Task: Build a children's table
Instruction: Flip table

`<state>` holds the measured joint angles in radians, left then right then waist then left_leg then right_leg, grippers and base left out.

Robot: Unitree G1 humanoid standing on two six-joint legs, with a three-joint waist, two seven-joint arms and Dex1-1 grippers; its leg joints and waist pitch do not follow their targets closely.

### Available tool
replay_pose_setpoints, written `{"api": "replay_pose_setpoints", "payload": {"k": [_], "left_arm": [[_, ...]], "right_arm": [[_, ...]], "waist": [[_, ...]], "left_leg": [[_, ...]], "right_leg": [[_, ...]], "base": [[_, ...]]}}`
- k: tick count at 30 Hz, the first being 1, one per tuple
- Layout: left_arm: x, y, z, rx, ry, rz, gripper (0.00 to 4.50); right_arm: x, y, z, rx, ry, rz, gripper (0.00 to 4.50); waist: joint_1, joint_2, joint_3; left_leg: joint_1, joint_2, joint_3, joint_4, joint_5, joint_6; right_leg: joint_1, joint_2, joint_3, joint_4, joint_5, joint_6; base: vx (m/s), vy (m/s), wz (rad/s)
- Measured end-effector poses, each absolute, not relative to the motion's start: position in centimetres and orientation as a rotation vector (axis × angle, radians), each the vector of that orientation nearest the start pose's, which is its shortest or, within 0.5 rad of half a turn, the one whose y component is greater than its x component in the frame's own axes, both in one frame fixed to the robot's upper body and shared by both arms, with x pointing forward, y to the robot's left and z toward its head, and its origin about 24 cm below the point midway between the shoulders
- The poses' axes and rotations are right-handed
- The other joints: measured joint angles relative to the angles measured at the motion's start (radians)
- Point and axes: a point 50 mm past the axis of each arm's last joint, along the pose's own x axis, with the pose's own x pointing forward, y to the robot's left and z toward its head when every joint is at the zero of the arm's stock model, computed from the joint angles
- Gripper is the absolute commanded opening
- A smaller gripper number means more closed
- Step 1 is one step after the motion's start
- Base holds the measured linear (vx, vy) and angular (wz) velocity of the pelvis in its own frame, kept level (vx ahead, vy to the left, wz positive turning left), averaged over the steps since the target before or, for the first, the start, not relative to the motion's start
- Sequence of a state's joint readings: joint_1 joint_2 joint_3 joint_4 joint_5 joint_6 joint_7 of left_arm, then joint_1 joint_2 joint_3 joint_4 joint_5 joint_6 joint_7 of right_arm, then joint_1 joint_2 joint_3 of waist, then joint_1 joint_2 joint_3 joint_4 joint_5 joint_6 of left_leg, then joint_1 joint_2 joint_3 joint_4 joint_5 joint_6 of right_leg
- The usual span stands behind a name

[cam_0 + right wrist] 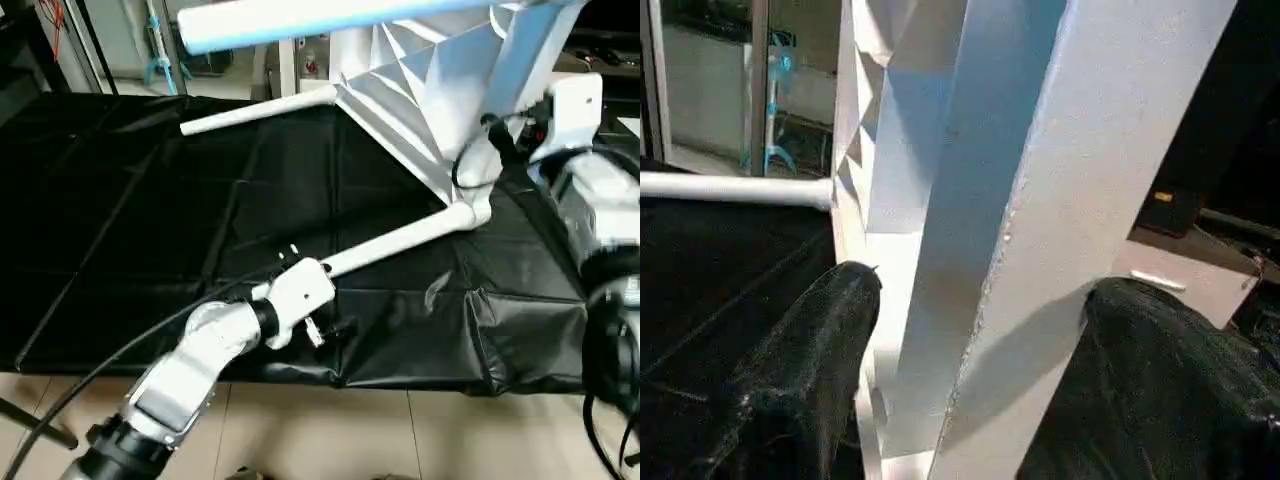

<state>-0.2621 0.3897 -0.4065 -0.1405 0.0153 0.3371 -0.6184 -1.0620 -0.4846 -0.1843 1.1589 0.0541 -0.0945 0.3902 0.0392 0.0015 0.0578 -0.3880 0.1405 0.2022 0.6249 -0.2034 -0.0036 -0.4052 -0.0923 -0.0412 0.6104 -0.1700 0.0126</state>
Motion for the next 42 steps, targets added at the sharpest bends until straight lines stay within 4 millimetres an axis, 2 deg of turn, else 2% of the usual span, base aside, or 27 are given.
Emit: {"api": "replay_pose_setpoints", "payload": {"k": [4,10,14,15,16,18,20,21,22,23,26,30,33,34,36,38,42], "left_arm": [[25.8,9.6,7.2,0.477,0.176,-0.968,4.5],[25.5,10.1,6.9,0.473,0.202,-0.953,4.5],[25.4,10.2,6.6,0.469,0.213,-0.95,4.5],[25.4,10.1,6.6,0.47,0.208,-0.948,4.5],[25.6,10.0,6.6,0.474,0.196,-0.944,4.5],[26.3,9.9,6.7,0.48,0.183,-0.939,4.5],[27.2,9.6,7.3,0.495,0.151,-0.939,4.5],[27.5,9.7,7.6,0.501,0.142,-0.937,4.5],[28.1,9.9,8.0,0.509,0.128,-0.924,4.5],[28.5,10.2,8.4,0.521,0.117,-0.912,4.5],[29.2,11.2,9.1,0.551,0.1,-0.88,4.5],[29.7,12.2,9.5,0.554,0.096,-0.84,4.5],[30.4,11.7,11.1,0.531,0.034,-0.832,4.5],[30.6,11.2,11.9,0.532,0.001,-0.84,4.5],[30.9,10.8,12.7,0.539,-0.045,-0.849,4.5],[30.8,10.8,12.5,0.546,-0.046,-0.861,4.5],[30.2,11.1,10.7,0.529,0.02,-0.874,4.5]], "right_arm": [[40.6,-24.8,18.3,-0.198,-0.04,0.138,3.75],[40.6,-25.3,19.4,-0.207,-0.101,0.104,3.75],[40.5,-24.8,19.2,-0.21,-0.128,0.157,3.75],[40.4,-24.4,18.8,-0.206,-0.129,0.194,3.75],[40.3,-23.4,17.4,-0.195,-0.11,0.258,3.75],[39.9,-21.7,14.5,-0.15,-0.042,0.369,3.75],[39.1,-19.2,10.3,-0.147,0.087,0.474,3.75],[38.8,-18.7,9.3,-0.156,0.125,0.495,3.75],[38.8,-18.1,9.0,-0.149,0.125,0.501,3.75],[38.9,-17.8,9.0,-0.184,0.132,0.514,3.75],[39.1,-16.7,9.2,-0.206,0.116,0.511,3.75],[39.2,-16.3,10.0,-0.207,0.043,0.512,3.75],[39.2,-15.5,10.6,-0.21,-0.015,0.554,3.75],[39.1,-15.3,10.5,-0.21,-0.026,0.566,3.75],[38.8,-15.2,10.1,-0.21,-0.024,0.579,3.75],[38.5,-15.6,9.2,-0.222,0.001,0.562,3.75],[38.1,-16.9,8.4,-0.226,0.031,0.522,3.75]], "waist": [[0.006,-0.006,0.002],[0.02,-0.006,0.002],[0.02,-0.006,0.002],[0.02,-0.006,0.001],[0.019,-0.008,0.0],[0.018,-0.002,-0.001],[0.016,0.008,0.001],[0.017,0.011,0.002],[0.016,0.021,0.005],[0.016,0.025,0.005],[0.018,0.024,0.005],[0.025,0.023,0.005],[0.036,0.023,0.005],[0.044,0.024,0.005],[0.049,0.026,0.005],[0.049,0.027,0.005],[0.047,0.027,0.005]], "left_leg": [[-0.001,0.0,0.0,0.0,0.0,0.0],[-0.001,0.0,0.0,0.001,0.0,0.0],[-0.001,0.0,0.0,0.001,0.0,0.0],[-0.001,0.0,0.0,0.001,0.0,0.0],[0.0,0.001,0.0,0.001,0.0,0.0],[0.0,0.001,-0.001,0.003,0.0,0.0],[-0.001,0.001,-0.001,0.004,0.0,0.0],[-0.002,0.001,-0.001,0.004,0.0,0.0],[-0.003,0.001,-0.001,0.006,0.0,0.0],[-0.002,0.001,-0.001,0.007,0.0,0.0],[-0.002,0.004,-0.001,0.007,0.0,0.0],[-0.003,0.005,-0.001,0.007,0.0,0.0],[-0.003,0.004,0.0,0.008,0.0,0.0],[-0.003,0.004,0.0,0.009,0.0,0.0],[-0.003,0.004,0.001,0.009,0.0,0.0],[-0.003,0.004,0.001,0.008,0.0,0.0],[-0.005,0.005,0.001,0.008,0.0,0.0]], "right_leg": [[-0.001,0.0,-0.001,0.0,-0.001,-0.001],[-0.001,0.0,-0.001,0.0,-0.002,-0.003],[-0.001,0.0,-0.001,0.0,-0.002,-0.003],[0.0,0.0,-0.001,0.0,-0.002,-0.003],[0.0,0.0,-0.001,0.001,-0.002,-0.003],[0.001,0.001,-0.002,0.001,-0.001,-0.004],[0.0,0.0,-0.002,0.001,0.001,-0.007],[0.0,0.0,-0.002,0.001,0.002,-0.008],[-0.001,0.0,-0.001,0.003,0.003,-0.009],[-0.001,0.0,-0.001,0.004,0.003,-0.01],[-0.001,0.0,-0.005,0.005,0.003,-0.01],[-0.001,0.001,-0.005,0.005,0.003,-0.01],[-0.001,0.0,-0.005,0.004,0.003,-0.01],[-0.001,0.0,-0.005,0.004,0.003,-0.01],[-0.001,0.0,-0.004,0.003,0.003,-0.01],[-0.001,0.0,-0.004,0.003,0.002,-0.011],[-0.002,0.0,-0.005,0.004,0.002,-0.011]], "base": [[0.0,0.0,0.0],[0.0,0.0,0.0],[0.0,0.0,0.0],[0.0,0.0,0.0],[0.0,0.0,0.0],[0.0,0.0,0.0],[0.0,0.0,0.0],[0.0,0.0,0.0],[0.0,0.0,0.0],[0.0,0.0,0.0],[0.0,0.0,0.0],[0.0,0.0,0.0],[0.0,0.0,0.0],[0.0,0.0,0.0],[0.0,0.0,0.0],[0.0,0.0,0.0],[0.0,0.0,0.0]]}}
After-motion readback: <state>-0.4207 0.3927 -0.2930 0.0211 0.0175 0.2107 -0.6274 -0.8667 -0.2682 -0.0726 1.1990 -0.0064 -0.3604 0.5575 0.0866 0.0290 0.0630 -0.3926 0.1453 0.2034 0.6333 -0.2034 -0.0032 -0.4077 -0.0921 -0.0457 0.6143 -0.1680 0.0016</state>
